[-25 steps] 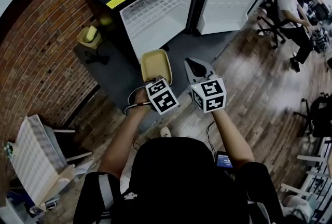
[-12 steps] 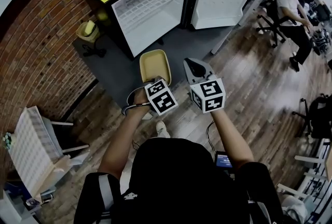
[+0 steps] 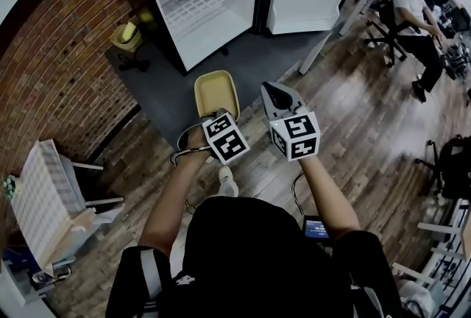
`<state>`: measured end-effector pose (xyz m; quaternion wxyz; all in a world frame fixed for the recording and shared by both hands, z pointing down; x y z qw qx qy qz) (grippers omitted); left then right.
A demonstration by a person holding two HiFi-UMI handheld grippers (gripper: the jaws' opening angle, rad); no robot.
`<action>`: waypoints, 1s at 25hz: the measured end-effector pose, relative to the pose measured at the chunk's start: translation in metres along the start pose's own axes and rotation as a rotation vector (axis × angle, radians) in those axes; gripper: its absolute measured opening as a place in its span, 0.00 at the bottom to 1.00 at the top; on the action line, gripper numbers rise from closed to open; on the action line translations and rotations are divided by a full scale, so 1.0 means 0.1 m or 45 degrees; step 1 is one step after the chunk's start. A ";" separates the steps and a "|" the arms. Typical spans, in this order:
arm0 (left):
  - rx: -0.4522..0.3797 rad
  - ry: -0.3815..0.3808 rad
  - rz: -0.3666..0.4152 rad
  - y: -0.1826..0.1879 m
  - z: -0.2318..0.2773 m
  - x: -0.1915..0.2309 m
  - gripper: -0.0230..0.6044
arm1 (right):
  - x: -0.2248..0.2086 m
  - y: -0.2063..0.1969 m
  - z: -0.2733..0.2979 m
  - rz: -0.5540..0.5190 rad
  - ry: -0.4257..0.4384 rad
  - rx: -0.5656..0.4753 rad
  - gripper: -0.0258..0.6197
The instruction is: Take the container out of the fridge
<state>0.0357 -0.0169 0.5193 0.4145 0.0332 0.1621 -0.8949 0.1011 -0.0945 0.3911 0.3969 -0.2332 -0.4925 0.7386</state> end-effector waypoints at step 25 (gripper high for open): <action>0.018 0.022 -0.027 -0.04 -0.13 -0.87 0.07 | 0.20 -0.33 -0.73 -0.016 0.022 -0.031 0.10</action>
Point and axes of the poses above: the fingertips, and each gripper's own axes: z forward along the fingers, x to its left, y out of its top, the point moved 4 cm from there along -z, backward along the fingers, and after that the axes turned 10 degrees about x, right-handed, at the moved point
